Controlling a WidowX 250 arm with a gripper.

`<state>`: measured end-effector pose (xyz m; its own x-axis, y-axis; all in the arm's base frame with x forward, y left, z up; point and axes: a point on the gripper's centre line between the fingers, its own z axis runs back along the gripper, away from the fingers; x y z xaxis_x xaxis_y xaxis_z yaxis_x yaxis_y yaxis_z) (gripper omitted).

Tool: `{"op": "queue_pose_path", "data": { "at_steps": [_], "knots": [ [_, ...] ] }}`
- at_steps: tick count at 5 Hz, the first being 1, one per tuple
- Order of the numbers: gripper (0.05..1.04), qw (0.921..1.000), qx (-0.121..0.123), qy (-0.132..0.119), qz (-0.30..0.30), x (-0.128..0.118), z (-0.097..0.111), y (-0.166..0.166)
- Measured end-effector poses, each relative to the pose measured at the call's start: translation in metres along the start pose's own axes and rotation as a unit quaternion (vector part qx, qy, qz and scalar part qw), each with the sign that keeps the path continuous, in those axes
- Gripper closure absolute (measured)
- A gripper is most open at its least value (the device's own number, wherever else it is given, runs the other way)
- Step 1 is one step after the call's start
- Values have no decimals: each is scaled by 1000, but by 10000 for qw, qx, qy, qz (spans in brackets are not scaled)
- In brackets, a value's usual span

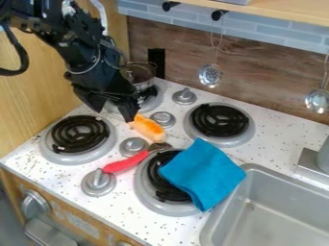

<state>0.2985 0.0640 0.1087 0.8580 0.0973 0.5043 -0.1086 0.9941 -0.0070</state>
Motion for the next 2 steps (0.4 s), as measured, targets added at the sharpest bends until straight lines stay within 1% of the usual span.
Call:
{"op": "queue_pose_path", "data": {
  "at_steps": [1,2],
  "knots": [
    [82,9999,-14,101,44,-4,-5,-1],
    [82,9990,46,441,81,-14,-21,-28]
  ]
}}
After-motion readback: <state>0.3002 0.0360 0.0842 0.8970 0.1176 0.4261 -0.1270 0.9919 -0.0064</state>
